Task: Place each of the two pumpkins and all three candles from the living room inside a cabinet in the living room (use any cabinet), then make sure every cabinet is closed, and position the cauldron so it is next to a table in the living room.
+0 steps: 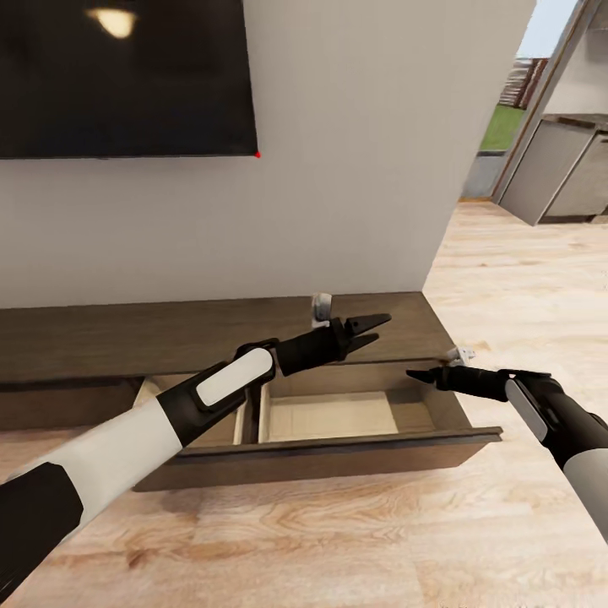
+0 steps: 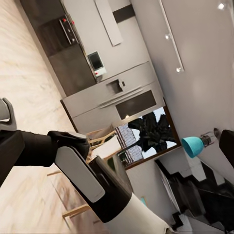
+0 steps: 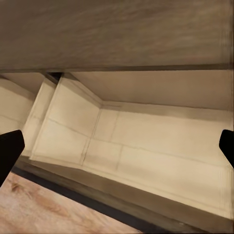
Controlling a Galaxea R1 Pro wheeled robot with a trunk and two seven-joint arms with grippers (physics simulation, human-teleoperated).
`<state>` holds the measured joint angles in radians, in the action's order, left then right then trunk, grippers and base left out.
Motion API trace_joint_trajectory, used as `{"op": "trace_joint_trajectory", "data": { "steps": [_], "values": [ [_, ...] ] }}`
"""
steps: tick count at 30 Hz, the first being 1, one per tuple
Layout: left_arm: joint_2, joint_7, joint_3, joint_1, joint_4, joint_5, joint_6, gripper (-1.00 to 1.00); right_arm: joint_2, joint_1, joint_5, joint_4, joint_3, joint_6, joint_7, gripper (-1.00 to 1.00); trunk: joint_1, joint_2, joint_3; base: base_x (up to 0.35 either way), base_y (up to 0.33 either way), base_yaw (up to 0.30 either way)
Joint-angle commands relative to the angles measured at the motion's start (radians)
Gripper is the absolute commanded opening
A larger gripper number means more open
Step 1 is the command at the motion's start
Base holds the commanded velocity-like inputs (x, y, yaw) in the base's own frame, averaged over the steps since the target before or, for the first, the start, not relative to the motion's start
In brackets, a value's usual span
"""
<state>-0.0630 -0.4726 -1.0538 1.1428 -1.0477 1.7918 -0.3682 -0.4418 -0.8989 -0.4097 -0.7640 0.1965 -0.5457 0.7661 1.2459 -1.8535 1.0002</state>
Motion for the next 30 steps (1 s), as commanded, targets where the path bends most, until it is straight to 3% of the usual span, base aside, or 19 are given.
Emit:
{"op": "trace_joint_trajectory", "data": {
  "steps": [1,18,30],
  "values": [
    [0.0,0.0,0.0,0.0,0.0,0.0,0.0,1.0,0.0,0.0,0.0,0.0,0.0,0.0,0.0,1.0,0.0,0.0,-0.001,0.0,0.0,-0.206],
    [0.001,0.0,0.0,0.0,0.001,0.0,0.0,1.0,0.0,0.006,0.001,-0.002,0.001,0.001,-0.002,1.0,0.0,0.0,-0.014,0.0,0.002,-0.14],
    [0.003,0.001,-0.001,0.0,0.002,0.0,0.0,1.0,0.0,0.006,-0.008,0.002,0.0,0.001,0.0,1.0,0.0,0.0,-0.026,0.0,0.246,-0.235]
  ]
}}
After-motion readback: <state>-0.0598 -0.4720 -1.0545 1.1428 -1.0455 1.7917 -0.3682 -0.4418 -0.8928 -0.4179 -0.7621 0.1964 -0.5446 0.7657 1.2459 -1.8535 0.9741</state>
